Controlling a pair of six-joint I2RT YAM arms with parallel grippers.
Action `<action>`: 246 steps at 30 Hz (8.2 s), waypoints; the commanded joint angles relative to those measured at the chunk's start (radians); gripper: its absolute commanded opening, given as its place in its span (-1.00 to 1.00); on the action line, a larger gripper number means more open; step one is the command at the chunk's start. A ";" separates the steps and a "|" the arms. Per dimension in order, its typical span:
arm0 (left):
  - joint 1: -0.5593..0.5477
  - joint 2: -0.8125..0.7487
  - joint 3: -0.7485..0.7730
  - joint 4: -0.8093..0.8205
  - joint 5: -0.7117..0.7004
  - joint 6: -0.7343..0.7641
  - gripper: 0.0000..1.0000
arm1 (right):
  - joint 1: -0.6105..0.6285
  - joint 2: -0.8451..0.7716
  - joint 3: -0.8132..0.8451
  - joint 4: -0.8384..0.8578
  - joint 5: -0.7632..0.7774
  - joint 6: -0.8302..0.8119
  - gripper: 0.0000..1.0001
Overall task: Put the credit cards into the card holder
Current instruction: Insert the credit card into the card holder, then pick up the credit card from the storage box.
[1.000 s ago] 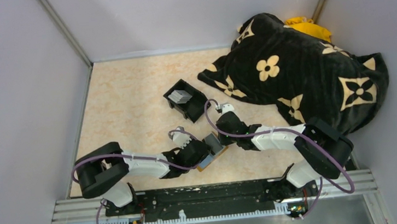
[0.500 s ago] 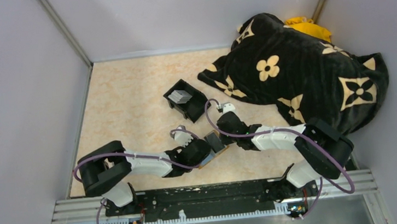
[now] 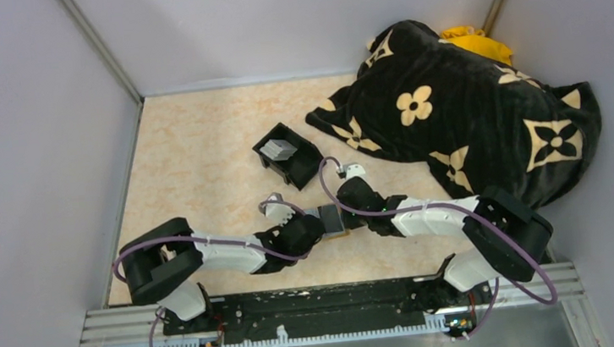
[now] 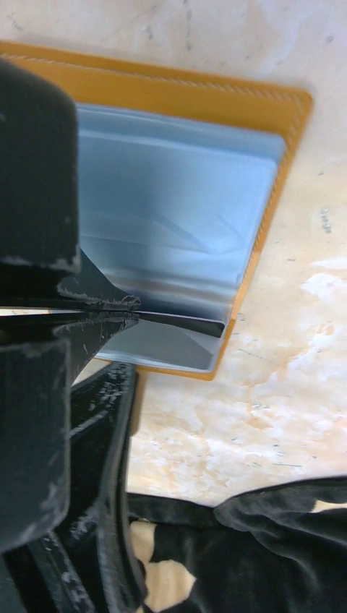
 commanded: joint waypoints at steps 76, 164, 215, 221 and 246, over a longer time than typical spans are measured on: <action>0.508 -0.342 -0.035 0.071 0.032 0.668 0.14 | -0.110 0.520 1.016 -0.249 -0.292 -0.409 -0.17; 0.673 -0.098 0.088 0.195 0.295 0.662 0.09 | -0.184 0.763 1.291 -0.277 -0.555 -0.318 -0.54; 0.718 -0.077 0.066 0.221 0.373 0.649 0.08 | -0.175 0.793 1.311 -0.309 -0.587 -0.272 -0.39; 0.720 -0.082 0.068 0.220 0.373 0.651 0.08 | -0.172 0.782 1.311 -0.312 -0.587 -0.272 -0.50; 0.726 -0.128 0.064 0.214 0.370 0.661 0.10 | -0.147 0.709 1.312 -0.369 -0.392 -0.346 -0.86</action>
